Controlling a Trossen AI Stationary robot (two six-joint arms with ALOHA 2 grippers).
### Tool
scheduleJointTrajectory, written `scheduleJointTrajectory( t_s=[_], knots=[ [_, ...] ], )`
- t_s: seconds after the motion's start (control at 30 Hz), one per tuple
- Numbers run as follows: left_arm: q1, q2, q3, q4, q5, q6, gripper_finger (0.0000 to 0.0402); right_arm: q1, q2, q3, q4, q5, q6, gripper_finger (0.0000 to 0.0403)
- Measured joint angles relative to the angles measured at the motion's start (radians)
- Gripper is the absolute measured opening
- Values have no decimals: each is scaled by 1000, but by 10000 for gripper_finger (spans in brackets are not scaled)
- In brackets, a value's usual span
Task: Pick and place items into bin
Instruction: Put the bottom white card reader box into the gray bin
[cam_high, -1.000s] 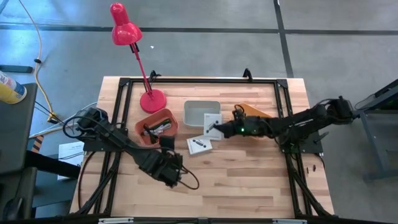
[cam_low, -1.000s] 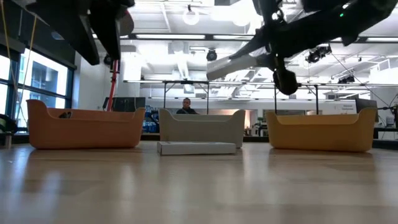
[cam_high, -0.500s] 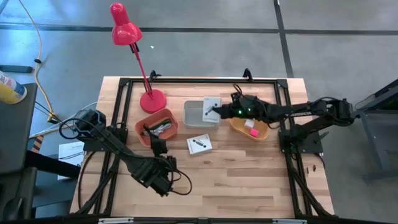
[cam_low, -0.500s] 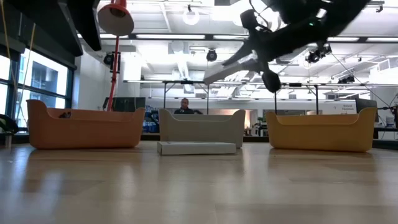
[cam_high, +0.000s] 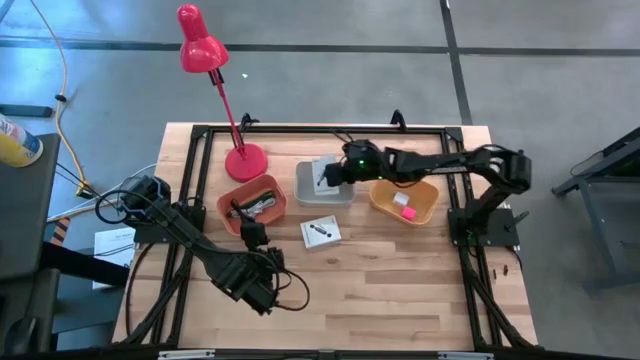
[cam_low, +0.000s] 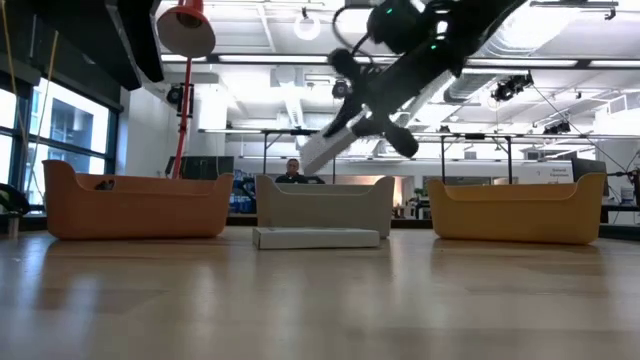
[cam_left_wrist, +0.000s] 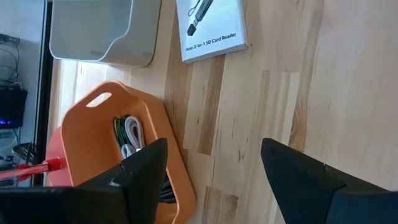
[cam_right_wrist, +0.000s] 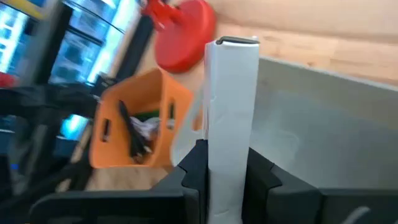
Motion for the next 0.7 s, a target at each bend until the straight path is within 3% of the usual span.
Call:
scheduleJointTrajectory(
  t_s=[0.2,0.37,0.7],
  knots=[
    [0,0,0,-1,-13,-18,248,0,80,38,-43,29,12,51],
    [0,0,0,-7,-19,-21,248,0,95,37,-46,49,27,45],
    [0,0,0,-24,-38,-22,248,0,95,37,-46,39,27,72]
  ],
)
